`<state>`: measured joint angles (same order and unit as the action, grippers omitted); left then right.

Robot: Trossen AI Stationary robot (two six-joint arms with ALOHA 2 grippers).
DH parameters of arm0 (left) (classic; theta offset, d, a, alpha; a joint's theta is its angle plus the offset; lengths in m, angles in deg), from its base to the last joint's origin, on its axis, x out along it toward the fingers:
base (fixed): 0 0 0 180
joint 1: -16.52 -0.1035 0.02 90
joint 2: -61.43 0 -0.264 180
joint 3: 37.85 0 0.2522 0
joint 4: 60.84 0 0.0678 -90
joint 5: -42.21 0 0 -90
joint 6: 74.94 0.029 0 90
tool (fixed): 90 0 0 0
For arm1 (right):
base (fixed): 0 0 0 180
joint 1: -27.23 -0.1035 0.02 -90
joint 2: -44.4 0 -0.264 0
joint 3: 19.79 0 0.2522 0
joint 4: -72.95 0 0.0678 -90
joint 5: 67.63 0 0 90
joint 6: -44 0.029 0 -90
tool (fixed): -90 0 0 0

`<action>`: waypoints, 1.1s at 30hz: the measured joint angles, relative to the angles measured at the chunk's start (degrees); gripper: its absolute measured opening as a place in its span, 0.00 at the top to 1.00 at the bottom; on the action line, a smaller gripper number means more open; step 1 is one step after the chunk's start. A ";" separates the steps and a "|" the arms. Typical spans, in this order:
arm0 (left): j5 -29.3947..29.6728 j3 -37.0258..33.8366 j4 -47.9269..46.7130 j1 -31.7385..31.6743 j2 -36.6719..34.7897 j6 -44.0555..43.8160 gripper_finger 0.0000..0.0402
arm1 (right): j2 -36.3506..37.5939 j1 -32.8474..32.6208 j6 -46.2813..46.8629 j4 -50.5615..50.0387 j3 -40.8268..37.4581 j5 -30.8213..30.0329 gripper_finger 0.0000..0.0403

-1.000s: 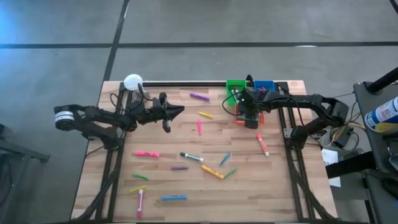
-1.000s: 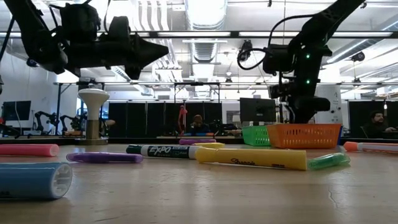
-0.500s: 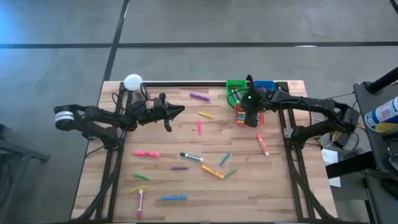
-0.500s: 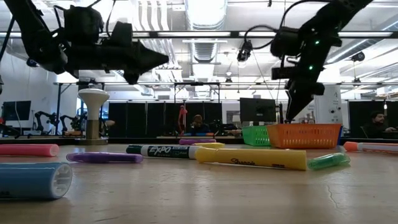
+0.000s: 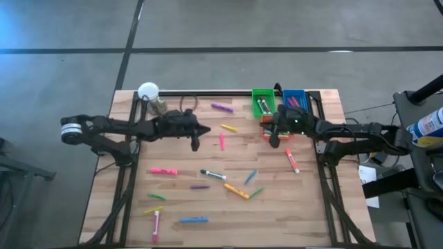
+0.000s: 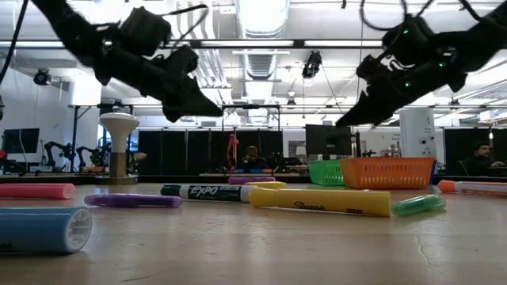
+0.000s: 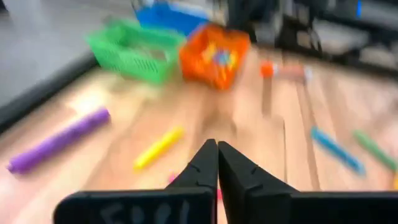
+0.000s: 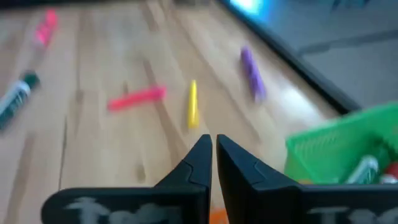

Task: Pick & Place Markers
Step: Put the violet pen into the blue bin

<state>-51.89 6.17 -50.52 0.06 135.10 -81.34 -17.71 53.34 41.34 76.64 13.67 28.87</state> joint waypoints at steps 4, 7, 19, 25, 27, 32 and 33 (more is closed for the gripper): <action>0.16 5.70 -15.13 3.37 0.00 0.91 1.00 | 1.25 -0.64 0.13 5.95 -2.88 0.01 0.96; 0.38 10.05 -26.69 6.56 0.27 -0.05 0.99 | 2.12 -0.64 -0.13 6.25 -3.73 0.00 0.96; 6.57 26.97 -60.44 24.78 11.95 -22.34 0.83 | 4.13 -1.13 -1.86 6.49 -4.86 -0.01 0.96; 5.53 30.17 -64.20 34.05 17.47 -32.58 0.70 | 5.63 -1.86 -2.56 6.44 -4.86 0.00 0.96; 5.51 30.47 -64.22 37.02 19.07 -34.14 0.67 | 5.89 -2.30 -3.01 6.45 -4.86 0.00 0.96; 7.65 30.55 -64.20 41.30 23.61 -38.32 0.66 | 6.49 -3.39 -3.34 6.78 -4.86 0.00 0.96; 8.10 30.55 -64.19 41.70 24.38 -38.60 0.66 | 6.65 -3.51 -3.43 6.81 -4.86 0.00 0.96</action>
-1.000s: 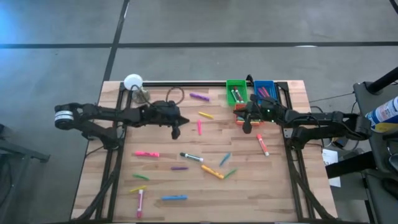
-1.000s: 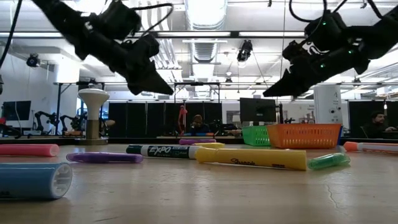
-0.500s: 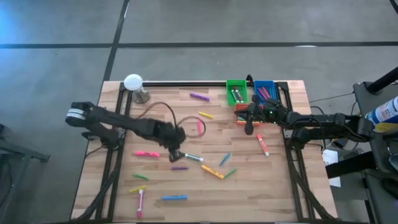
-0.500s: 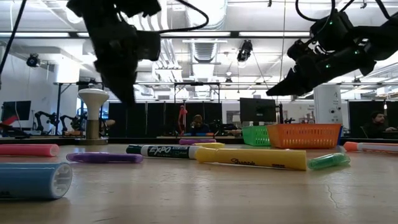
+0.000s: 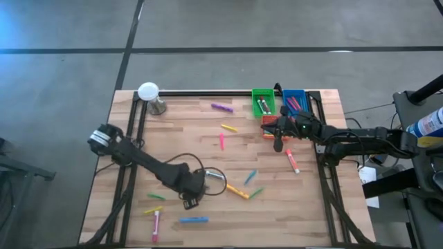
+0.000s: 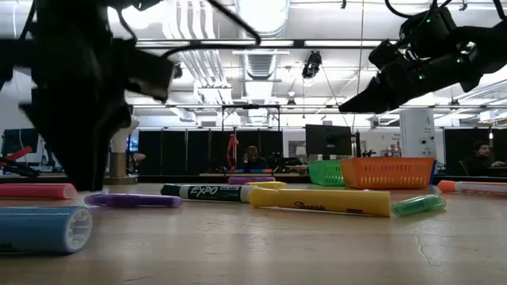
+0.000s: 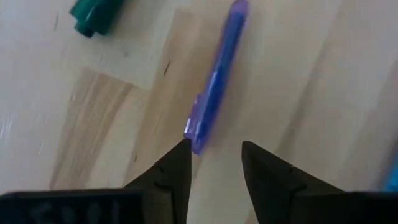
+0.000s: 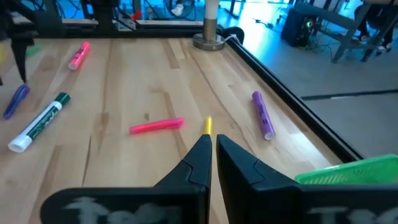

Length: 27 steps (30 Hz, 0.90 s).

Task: Pick & Place Markers
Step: Put the violet pen into the blue bin

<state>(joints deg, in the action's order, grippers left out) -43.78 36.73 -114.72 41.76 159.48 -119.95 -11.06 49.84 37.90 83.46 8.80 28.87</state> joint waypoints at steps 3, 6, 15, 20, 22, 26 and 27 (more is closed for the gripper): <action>3.07 -0.02 -0.34 0.60 1.76 -1.23 0.66 | 0.54 -0.31 -0.12 0.92 0.01 -0.01 0.96; 4.88 -0.02 -0.46 0.62 2.35 -1.55 0.66 | 1.19 -0.39 -0.10 1.33 0.02 0.00 0.96; 4.64 -0.05 -1.47 1.02 3.10 -1.34 0.79 | 2.86 -0.63 0.10 1.44 0.02 0.00 0.96; 5.34 -0.20 -2.48 0.81 2.65 2.15 0.96 | 2.86 -0.74 0.47 1.35 0.02 0.00 0.96; 6.17 -0.18 -2.48 0.31 2.26 4.31 0.99 | 2.86 -0.74 0.93 1.30 0.02 0.00 0.96; 7.53 0.97 -4.21 -1.82 0.89 11.24 0.99 | 2.86 -0.74 3.39 1.23 0.02 0.00 0.96; 8.66 1.40 -4.88 -2.58 0.42 13.31 1.00 | 2.86 -0.74 4.51 1.23 0.02 -0.01 0.96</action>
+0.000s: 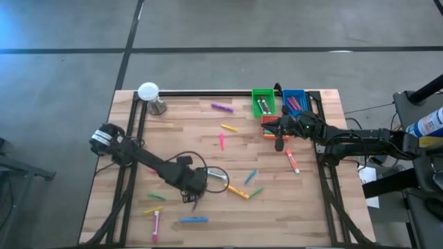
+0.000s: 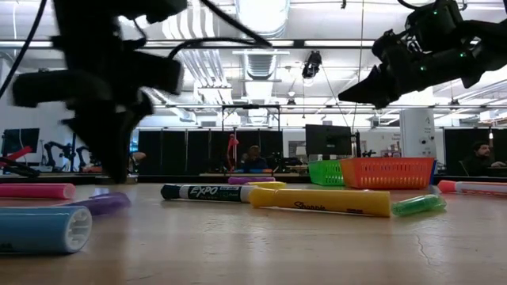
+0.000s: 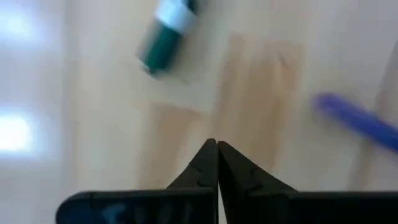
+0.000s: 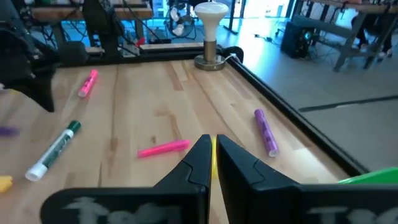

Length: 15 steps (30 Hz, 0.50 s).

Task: Pick & Place Markers
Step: Put the violet pen into the blue bin

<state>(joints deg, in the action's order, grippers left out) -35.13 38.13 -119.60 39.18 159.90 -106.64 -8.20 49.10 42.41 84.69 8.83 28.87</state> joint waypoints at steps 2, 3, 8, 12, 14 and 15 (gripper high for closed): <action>2.87 0.91 -1.32 -2.06 -0.84 4.06 1.00 | 0.00 0.00 2.56 -0.19 0.02 0.00 0.96; 3.40 1.20 -1.38 -3.04 -1.35 5.71 1.00 | 0.00 0.00 3.59 -0.72 0.02 0.01 0.96; -5.58 2.01 0.72 -5.67 -3.07 3.86 0.99 | -0.02 -0.28 6.26 -3.39 0.02 -0.01 0.96; -7.92 2.91 1.30 -3.69 -3.10 -6.06 0.93 | -0.02 -1.31 5.69 -4.09 0.02 -0.01 0.96; -9.25 3.06 2.97 -2.21 -2.97 -11.81 0.87 | -0.02 -1.76 5.62 -3.91 0.02 -0.10 0.96; -9.45 3.10 4.06 -1.33 -2.89 -14.66 0.84 | -0.02 -2.12 5.66 -4.10 0.02 -0.13 0.96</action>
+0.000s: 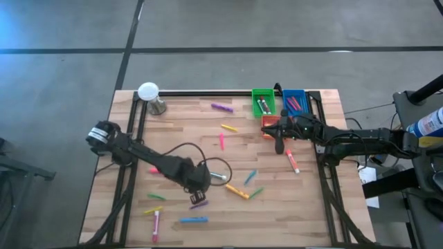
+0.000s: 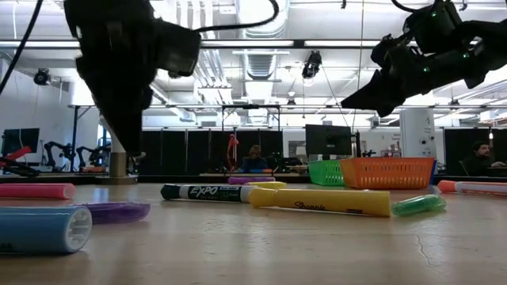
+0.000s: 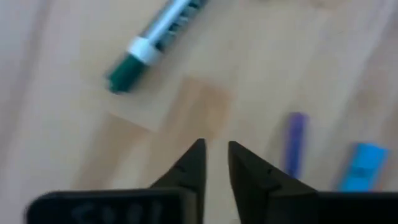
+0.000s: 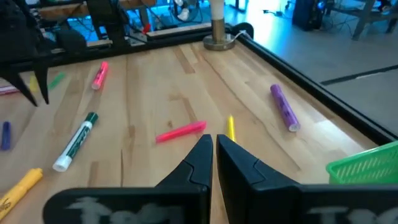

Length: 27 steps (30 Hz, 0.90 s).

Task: Pick & Place Markers
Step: Put the violet pen into the blue bin

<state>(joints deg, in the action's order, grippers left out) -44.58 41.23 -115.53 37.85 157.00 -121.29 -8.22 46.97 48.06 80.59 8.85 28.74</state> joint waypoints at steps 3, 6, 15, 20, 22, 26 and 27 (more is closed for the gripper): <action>-0.36 0.04 4.32 2.96 0.58 -6.59 0.75 | 0.00 -1.71 0.27 -0.10 -0.09 -0.04 0.96; -0.44 0.11 7.20 5.54 2.24 -11.09 0.68 | 0.00 -4.01 0.36 -0.14 -0.28 -0.45 0.96; 3.39 8.28 3.27 7.75 11.80 -12.04 0.65 | 0.00 -13.91 0.99 0.34 -0.37 -10.28 0.96; 3.37 12.63 -2.44 7.99 16.32 -10.81 0.65 | 0.02 -16.91 -0.01 0.38 0.44 -12.91 0.96; 3.16 13.50 -3.20 8.24 17.46 -10.42 0.65 | 0.02 -17.41 -0.07 0.42 0.80 -13.01 0.96; 3.32 13.90 -3.40 8.76 18.61 -10.88 0.70 | 0.02 -17.97 -0.19 0.42 0.96 -13.50 0.96; 3.38 13.90 -3.56 8.80 18.72 -11.25 0.72 | 0.02 -18.07 -0.19 0.40 0.96 -13.89 0.96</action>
<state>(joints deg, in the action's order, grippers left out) -41.20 55.13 -119.09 46.65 175.73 -132.54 -8.20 28.91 47.88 80.99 9.81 14.85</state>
